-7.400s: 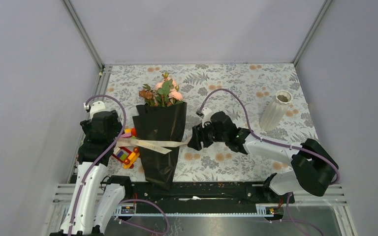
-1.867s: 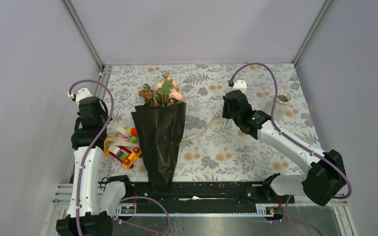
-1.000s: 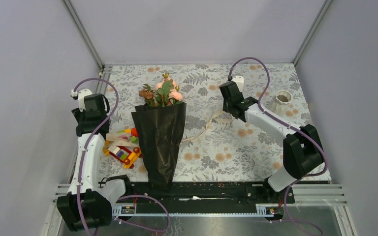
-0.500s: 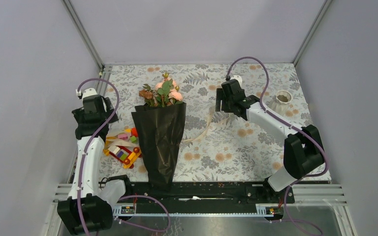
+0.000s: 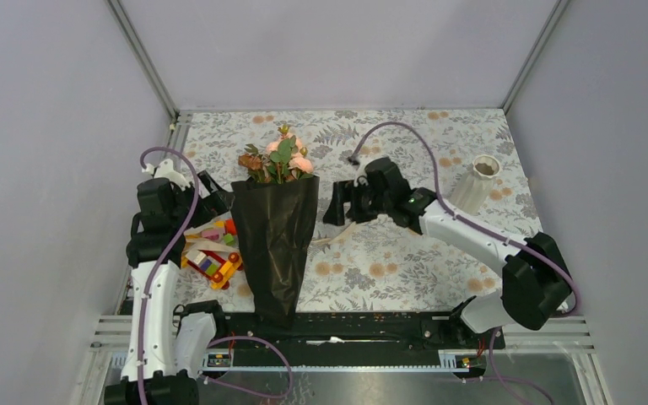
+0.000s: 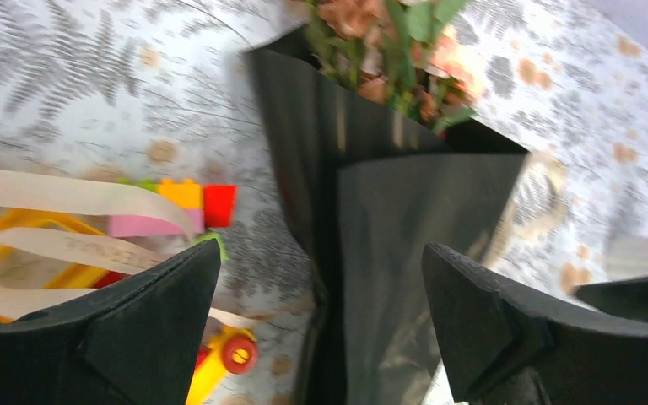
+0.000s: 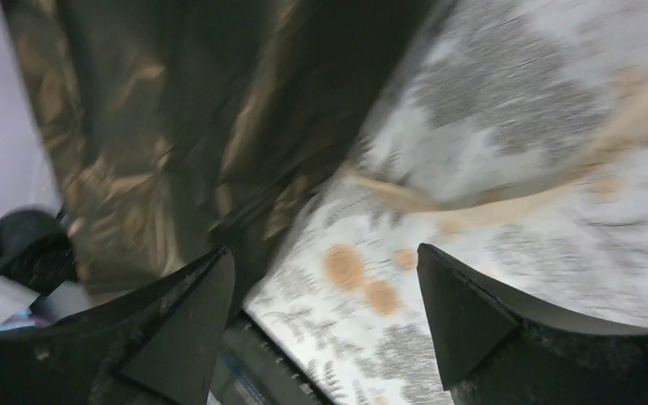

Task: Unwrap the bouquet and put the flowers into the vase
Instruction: Unfold the wrapping paper at the center of the board.

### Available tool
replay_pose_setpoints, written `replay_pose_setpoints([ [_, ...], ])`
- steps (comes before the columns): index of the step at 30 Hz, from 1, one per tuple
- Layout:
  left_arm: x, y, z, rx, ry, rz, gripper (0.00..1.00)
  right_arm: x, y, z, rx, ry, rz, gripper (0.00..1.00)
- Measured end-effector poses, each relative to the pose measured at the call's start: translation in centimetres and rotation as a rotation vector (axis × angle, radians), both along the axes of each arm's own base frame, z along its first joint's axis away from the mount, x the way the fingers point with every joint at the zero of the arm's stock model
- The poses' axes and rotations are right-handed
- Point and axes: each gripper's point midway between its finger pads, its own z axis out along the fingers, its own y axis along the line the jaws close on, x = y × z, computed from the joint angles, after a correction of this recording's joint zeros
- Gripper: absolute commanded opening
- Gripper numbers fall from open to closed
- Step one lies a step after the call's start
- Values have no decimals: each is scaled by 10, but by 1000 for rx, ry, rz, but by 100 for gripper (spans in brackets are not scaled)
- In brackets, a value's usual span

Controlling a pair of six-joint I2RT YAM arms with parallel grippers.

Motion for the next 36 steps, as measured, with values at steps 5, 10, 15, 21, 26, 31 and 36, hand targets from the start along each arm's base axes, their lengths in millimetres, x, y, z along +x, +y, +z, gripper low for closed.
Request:
replay_pose_setpoints([
  [5, -15, -29, 0, -131, -18, -90, 98, -57, 46, -10, 75, 67, 160, 93],
  [10, -27, -46, -16, -211, 18, -147, 98, -72, 76, -25, 118, 122, 202, 93],
  [15, -39, -55, -50, -267, 111, -169, 97, -77, 89, -47, 110, 170, 209, 94],
  [21, -47, -61, -65, -295, 159, -186, 92, -74, 94, -74, 81, 220, 193, 89],
  [26, -47, -63, -67, -305, 174, -195, 79, -68, 102, -85, 67, 242, 186, 83],
  [31, -44, -66, -72, -327, 198, -207, 69, -57, 114, -81, 78, 218, 186, 76],
  [36, -43, -68, -75, -332, 212, -213, 68, -46, 122, -81, 77, 190, 189, 72],
])
